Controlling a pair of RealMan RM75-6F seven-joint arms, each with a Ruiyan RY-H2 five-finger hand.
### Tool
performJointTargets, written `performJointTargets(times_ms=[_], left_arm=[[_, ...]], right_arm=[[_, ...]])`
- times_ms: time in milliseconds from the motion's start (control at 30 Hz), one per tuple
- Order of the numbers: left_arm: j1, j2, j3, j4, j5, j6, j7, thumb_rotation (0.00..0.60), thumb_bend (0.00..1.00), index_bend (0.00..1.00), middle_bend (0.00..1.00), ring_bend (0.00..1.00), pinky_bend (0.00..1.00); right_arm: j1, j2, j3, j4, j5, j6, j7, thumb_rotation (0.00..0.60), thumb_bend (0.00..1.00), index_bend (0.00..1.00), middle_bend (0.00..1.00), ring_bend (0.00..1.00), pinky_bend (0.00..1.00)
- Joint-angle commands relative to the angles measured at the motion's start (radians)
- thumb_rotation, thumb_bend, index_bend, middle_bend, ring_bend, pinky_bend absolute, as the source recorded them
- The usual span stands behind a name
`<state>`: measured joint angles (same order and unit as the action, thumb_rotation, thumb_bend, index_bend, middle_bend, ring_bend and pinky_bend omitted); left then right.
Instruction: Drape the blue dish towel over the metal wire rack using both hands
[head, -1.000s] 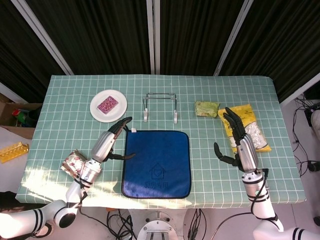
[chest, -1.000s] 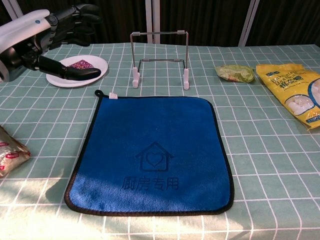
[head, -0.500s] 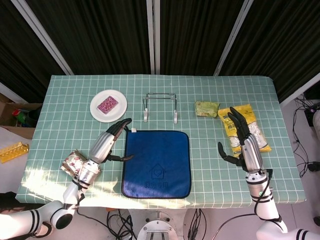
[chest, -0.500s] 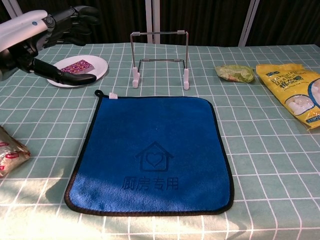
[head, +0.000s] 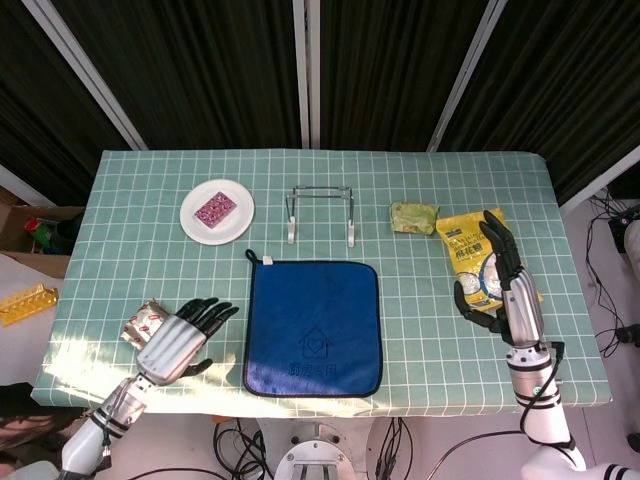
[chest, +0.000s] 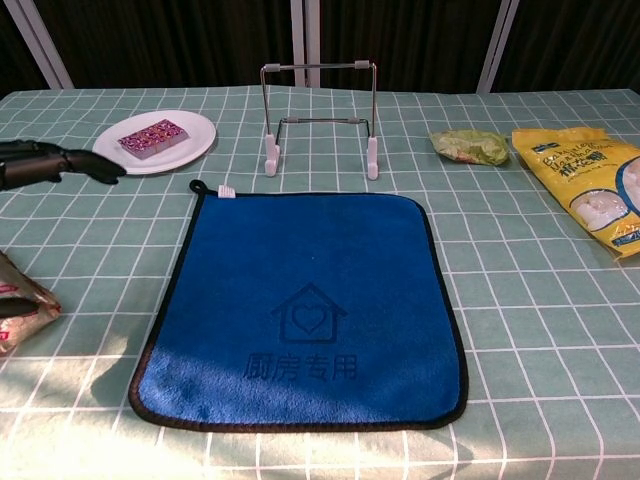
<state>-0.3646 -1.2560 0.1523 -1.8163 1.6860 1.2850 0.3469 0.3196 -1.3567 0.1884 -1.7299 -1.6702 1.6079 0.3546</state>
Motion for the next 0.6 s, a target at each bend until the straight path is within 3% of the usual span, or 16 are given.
performJointTargets(times_ms=[33, 233, 600], left_arm=[[0.018, -0.003, 0.03, 0.001, 0.027, -0.006, -0.003, 0.6, 0.19, 0.12, 0.16, 0.15, 0.25], [0.024, -0.086, 0.04, 0.095, 0.069, -0.022, -0.071, 0.6, 0.19, 0.18, 0.21, 0.2, 0.31], [0.032, -0.236, 0.048, 0.24, 0.083, -0.061, -0.16, 0.6, 0.19, 0.19, 0.21, 0.2, 0.31]], right_arm=[[-0.003, 0.002, -0.003, -0.001, -0.005, 0.005, -0.001, 0.6, 0.44, 0.0, 0.0, 0.0, 0.0], [-0.008, 0.022, -0.002, -0.024, -0.005, 0.009, 0.006, 0.6, 0.44, 0.0, 0.0, 0.0, 0.0], [-0.025, 0.058, -0.01, -0.045, -0.013, 0.023, -0.006, 0.6, 0.44, 0.0, 0.0, 0.0, 0.0]])
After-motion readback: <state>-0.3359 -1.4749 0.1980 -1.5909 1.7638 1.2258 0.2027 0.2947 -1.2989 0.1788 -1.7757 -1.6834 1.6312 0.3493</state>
